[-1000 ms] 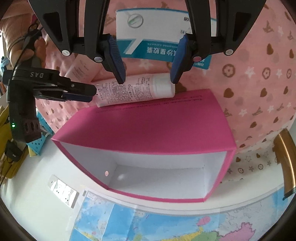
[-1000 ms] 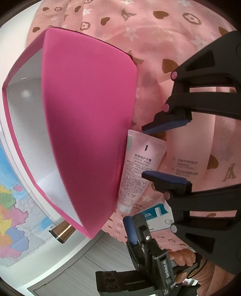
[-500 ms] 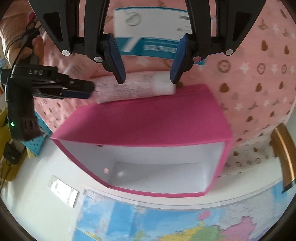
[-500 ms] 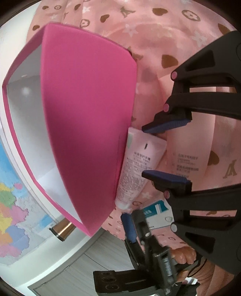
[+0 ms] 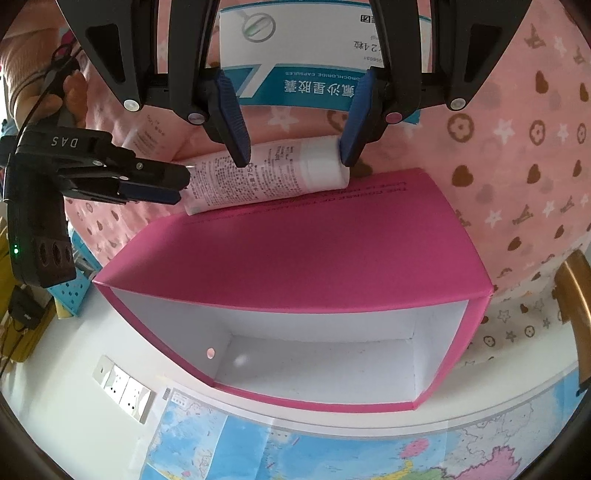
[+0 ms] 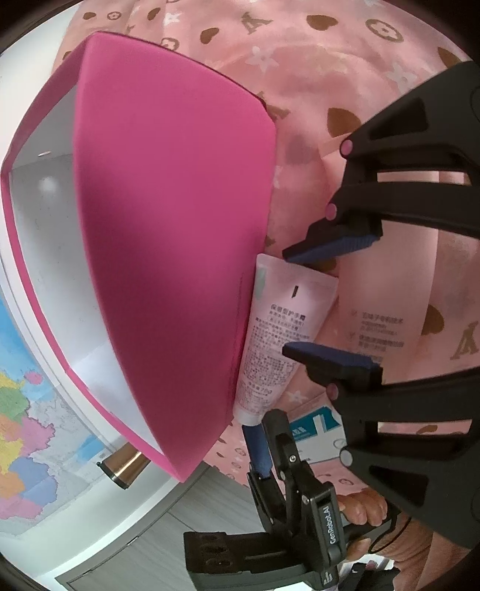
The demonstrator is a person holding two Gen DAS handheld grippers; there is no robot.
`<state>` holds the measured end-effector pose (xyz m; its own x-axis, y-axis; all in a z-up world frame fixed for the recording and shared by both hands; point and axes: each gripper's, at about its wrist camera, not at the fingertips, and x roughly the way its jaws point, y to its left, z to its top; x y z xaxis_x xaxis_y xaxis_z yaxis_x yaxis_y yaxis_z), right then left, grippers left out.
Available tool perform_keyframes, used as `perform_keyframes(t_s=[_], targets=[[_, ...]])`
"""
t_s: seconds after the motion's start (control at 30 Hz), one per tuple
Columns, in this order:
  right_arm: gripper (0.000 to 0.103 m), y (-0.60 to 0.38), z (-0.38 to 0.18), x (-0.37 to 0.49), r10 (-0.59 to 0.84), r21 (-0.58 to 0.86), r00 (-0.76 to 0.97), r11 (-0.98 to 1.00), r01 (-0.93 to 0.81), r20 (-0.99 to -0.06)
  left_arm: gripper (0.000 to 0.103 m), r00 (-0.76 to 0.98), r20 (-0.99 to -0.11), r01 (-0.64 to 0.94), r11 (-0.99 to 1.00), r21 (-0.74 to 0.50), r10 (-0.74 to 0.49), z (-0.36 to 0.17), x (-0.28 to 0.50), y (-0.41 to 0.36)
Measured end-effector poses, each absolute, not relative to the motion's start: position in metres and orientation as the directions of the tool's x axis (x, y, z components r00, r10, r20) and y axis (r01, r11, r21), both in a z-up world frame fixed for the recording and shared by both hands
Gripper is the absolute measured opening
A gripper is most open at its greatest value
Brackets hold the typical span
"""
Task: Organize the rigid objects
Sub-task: 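Position the right gripper fingers around the pink-white lotion tube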
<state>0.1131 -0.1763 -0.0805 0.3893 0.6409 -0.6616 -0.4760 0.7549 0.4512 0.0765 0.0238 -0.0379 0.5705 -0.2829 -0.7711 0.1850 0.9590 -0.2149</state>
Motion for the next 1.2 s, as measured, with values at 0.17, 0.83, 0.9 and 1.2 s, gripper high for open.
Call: perform_keyframes(t_s=[0.17, 0.83, 0.9, 1.2], targets=[[0.048, -0.178, -0.079, 0.110, 0.644, 0.450, 0.392, 0.753, -0.481, -0.657, 0.051, 0.576, -0.765, 0.187, 0.958, -0.219, -0.287, -0.033, 0.070, 0.022], [0.047, -0.205, -0.046, 0.079, 0.634, 0.403, 0.483, 0.765, -0.502, -0.604, 0.052, 0.614, -0.698, 0.289, 0.928, -0.235, -0.368, 0.006, 0.041, -0.010], [0.043, -0.203, -0.044, 0.077, 0.672, 0.430, 0.457, 0.732, -0.528, -0.583, 0.052, 0.610, -0.692, 0.314, 0.920, -0.236, -0.386, 0.010, 0.039, -0.018], [0.044, -0.200, -0.050, 0.084, 0.608, 0.361, 0.503, 0.784, -0.505, -0.614, 0.052, 0.628, -0.702, 0.316, 0.934, -0.164, -0.336, 0.007, 0.035, -0.027]])
